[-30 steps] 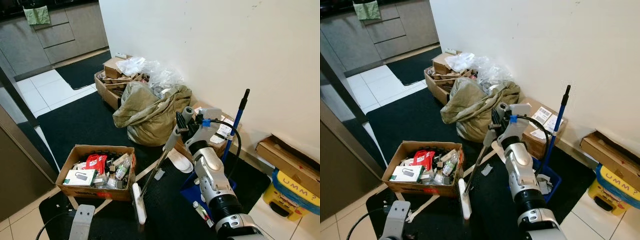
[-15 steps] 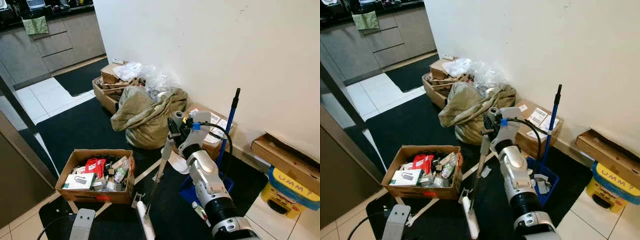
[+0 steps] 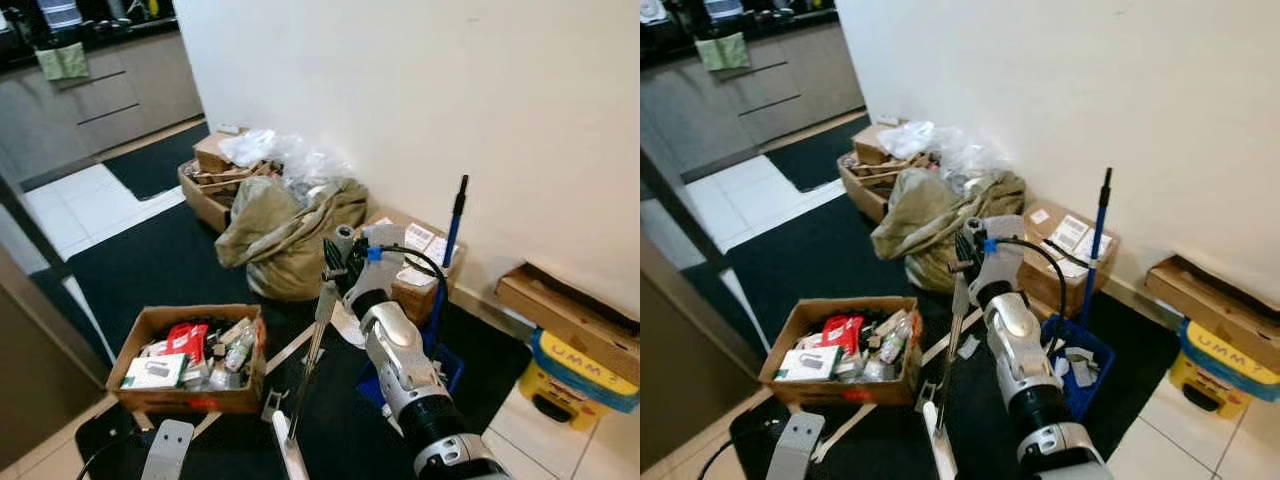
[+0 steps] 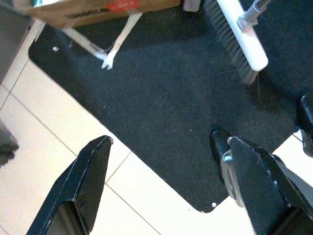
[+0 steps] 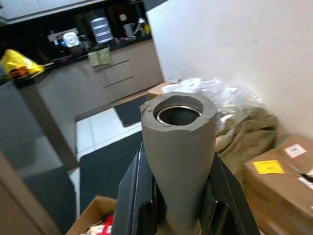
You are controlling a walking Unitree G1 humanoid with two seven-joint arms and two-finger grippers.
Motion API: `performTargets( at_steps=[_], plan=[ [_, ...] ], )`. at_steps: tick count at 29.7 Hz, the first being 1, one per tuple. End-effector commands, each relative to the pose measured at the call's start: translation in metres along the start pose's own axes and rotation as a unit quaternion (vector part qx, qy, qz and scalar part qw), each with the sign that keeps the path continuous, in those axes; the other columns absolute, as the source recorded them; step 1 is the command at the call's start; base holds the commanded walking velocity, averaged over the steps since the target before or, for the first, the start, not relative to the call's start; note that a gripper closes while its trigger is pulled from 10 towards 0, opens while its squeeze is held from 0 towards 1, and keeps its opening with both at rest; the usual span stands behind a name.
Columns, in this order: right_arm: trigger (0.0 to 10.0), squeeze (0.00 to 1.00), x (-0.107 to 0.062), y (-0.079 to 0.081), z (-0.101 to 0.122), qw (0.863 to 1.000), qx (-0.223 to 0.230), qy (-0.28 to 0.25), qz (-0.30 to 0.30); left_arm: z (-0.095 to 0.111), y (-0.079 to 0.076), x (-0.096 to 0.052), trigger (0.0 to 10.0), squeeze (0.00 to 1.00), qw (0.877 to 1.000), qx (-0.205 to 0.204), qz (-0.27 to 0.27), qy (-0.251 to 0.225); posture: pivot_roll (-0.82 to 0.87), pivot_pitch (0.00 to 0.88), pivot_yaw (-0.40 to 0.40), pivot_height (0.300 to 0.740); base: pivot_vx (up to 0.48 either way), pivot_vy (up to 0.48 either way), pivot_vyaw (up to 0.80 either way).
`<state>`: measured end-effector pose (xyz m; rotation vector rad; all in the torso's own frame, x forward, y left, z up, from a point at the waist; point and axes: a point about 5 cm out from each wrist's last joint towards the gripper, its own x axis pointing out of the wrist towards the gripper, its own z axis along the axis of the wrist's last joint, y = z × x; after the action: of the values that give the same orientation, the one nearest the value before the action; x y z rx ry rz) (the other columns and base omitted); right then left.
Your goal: Sweep floor
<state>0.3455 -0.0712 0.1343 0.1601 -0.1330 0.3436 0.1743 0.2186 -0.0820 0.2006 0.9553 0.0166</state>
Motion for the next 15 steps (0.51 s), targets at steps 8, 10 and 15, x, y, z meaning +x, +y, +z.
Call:
performTargets(
  at_steps=[8, 10, 15],
  plan=[
    [10.0, 0.0, 0.0069, 0.0078, 0.0092, 1.0, 0.002, -0.016, 0.017, -0.0031, 0.0066, -0.0009, 10.0, 0.0, 1.0, 0.012, 0.002, 0.007, -0.09, 0.0, 0.084, 0.74, 0.296, 0.0, 0.0],
    [10.0, 0.0, 0.0071, 0.0084, 0.0093, 1.0, 0.002, -0.016, 0.018, -0.0029, 0.0064, -0.0009, 10.0, 0.0, 1.0, 0.012, 0.001, 0.007, -0.09, 0.0, 0.084, 0.74, 0.3, 0.0, 0.0],
    [10.0, 0.0, 0.0081, 0.009, 0.01, 1.0, 0.002, -0.016, 0.019, -0.0022, 0.0059, -0.0007, 10.0, 0.0, 1.0, 0.012, 0.001, 0.006, -0.1, 0.0, 0.082, 0.74, 0.299, 0.0, 0.0]
  ],
)
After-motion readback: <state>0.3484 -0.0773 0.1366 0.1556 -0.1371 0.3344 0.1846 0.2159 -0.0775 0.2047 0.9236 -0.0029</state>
